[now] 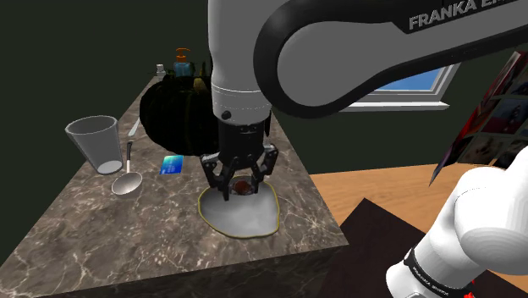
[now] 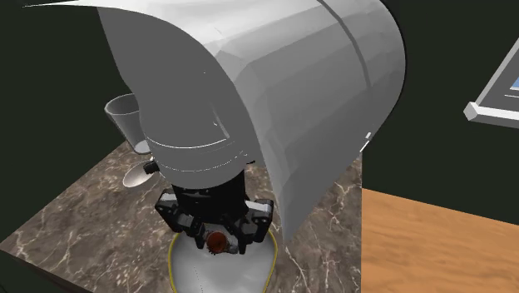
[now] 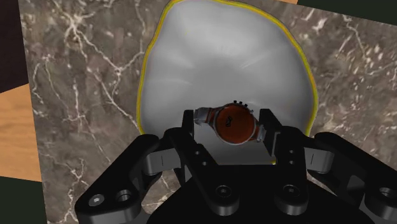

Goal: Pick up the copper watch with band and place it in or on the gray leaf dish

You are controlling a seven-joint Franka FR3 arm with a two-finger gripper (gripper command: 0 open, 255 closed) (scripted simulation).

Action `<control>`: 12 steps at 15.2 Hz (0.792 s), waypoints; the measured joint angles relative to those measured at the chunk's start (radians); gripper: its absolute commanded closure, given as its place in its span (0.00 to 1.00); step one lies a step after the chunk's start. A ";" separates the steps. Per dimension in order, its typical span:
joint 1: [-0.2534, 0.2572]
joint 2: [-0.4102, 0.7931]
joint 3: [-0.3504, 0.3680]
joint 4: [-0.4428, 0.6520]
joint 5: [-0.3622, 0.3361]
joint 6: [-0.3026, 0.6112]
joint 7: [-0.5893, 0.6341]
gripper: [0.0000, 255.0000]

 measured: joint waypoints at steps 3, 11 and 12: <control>0.000 0.002 0.001 -0.006 -0.001 0.008 0.000 1.00; 0.000 0.003 0.001 -0.007 -0.001 0.010 0.000 0.00; 0.000 0.003 0.001 -0.007 -0.001 0.010 0.000 0.00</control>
